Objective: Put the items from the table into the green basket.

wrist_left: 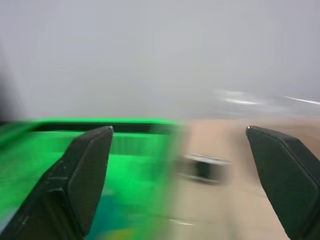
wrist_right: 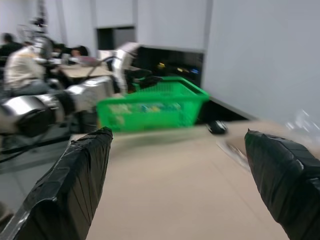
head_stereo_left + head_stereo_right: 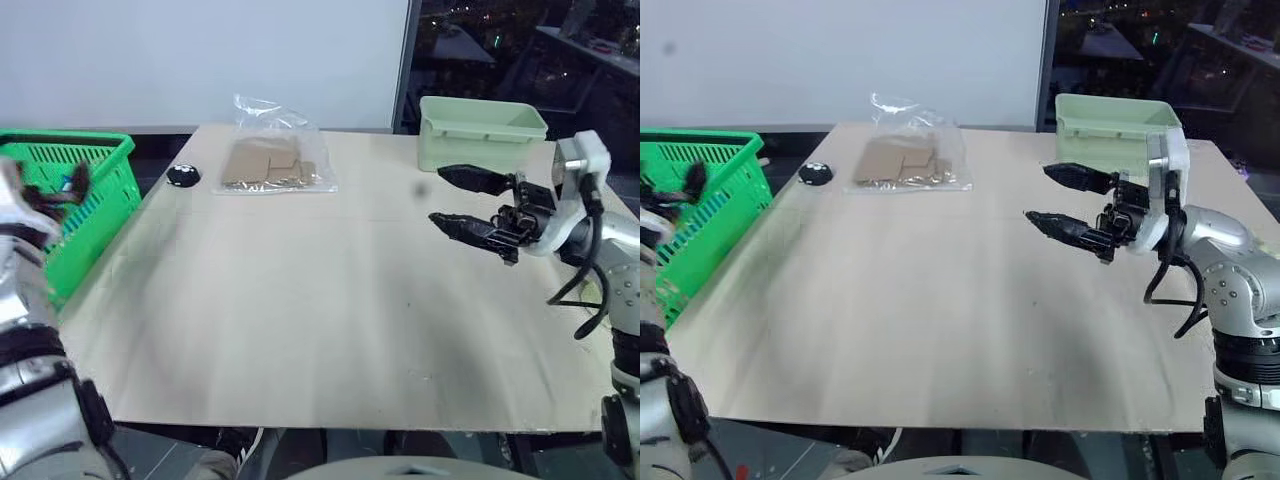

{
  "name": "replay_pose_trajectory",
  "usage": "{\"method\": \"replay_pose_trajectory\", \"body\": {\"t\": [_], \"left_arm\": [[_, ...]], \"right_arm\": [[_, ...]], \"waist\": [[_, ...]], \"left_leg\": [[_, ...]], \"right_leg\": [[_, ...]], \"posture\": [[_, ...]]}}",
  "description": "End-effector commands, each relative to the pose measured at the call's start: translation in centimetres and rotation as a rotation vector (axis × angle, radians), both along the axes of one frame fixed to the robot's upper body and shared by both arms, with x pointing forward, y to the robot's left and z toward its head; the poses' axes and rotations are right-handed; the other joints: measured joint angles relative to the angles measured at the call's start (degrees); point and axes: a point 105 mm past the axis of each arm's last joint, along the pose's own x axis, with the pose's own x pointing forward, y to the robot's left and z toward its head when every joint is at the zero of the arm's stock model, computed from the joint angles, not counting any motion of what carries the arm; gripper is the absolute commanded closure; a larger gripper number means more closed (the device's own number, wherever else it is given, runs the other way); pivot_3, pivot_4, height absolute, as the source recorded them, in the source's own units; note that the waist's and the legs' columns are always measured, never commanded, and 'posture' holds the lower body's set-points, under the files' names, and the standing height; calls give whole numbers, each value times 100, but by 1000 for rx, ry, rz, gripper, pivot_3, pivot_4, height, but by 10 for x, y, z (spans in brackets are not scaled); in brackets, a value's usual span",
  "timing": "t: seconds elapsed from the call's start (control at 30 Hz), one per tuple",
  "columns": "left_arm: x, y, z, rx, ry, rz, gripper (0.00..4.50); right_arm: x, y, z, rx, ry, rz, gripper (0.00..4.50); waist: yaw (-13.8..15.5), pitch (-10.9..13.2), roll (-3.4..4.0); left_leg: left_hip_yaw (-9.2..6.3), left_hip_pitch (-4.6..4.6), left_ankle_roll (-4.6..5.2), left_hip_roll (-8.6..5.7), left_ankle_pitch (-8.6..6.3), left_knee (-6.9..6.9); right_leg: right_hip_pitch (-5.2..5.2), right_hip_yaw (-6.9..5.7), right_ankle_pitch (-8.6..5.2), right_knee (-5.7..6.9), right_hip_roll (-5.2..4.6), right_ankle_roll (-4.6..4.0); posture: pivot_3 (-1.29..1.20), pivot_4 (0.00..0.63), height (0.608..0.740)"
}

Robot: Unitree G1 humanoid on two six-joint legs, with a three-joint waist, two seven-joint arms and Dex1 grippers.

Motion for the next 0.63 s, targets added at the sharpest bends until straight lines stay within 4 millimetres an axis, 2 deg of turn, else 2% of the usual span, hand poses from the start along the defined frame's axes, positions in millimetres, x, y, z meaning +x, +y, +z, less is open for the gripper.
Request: {"method": "replay_pose_trajectory", "body": {"t": [0.03, 0.23, 0.33, 0.4, 0.5, 0.63], "left_arm": [[-9, -55, -9, -4, 58, -233, 60], [-32, -128, -74, 45, 275, -438, 60], [-42, -161, -95, 81, 323, -517, 60], [-43, -168, -107, 81, 344, -505, 60], [-42, -167, -124, 84, 361, -466, 60], [-49, -173, -133, 86, 375, -507, 60]], "right_arm": [[4, -16, -27, -121, -10, -79, 0], [-1, -36, -93, -222, 60, -214, 0], [-2, -42, -117, -234, 50, -317, 0], [-9, -45, -134, -258, 55, -362, 0], [-25, -50, -156, -296, 93, -394, 0], [-33, -58, -165, -302, 112, -439, 0]], "waist": [[-19, 0, 0], [-35, 8, 23], [-19, -8, 56], [-8, -5, 63], [-10, -1, 74], [-100, 0, 87]], "left_leg": [[3, 3, 1, 0, -1, 0], [6, 15, 2, 8, 0, 0], [13, 28, 3, 7, 1, 3], [16, 28, 3, 6, 1, 5], [21, 26, 3, 4, 1, 6], [24, 28, 3, 6, 1, 6]], "right_leg": [[1, 4, 0, 1, 1, 0], [0, 15, -2, 5, 17, 0], [12, 27, -19, -1, 22, 3], [12, 31, -20, -3, 23, 1], [8, 38, -19, -2, 23, 1], [6, 44, -26, -1, 27, 1]], "posture": [[9, 0, 740], [10, 2, 740], [-2, 6, 740], [-7, 8, 740], [-28, 12, 740], [-54, 12, 740]]}}
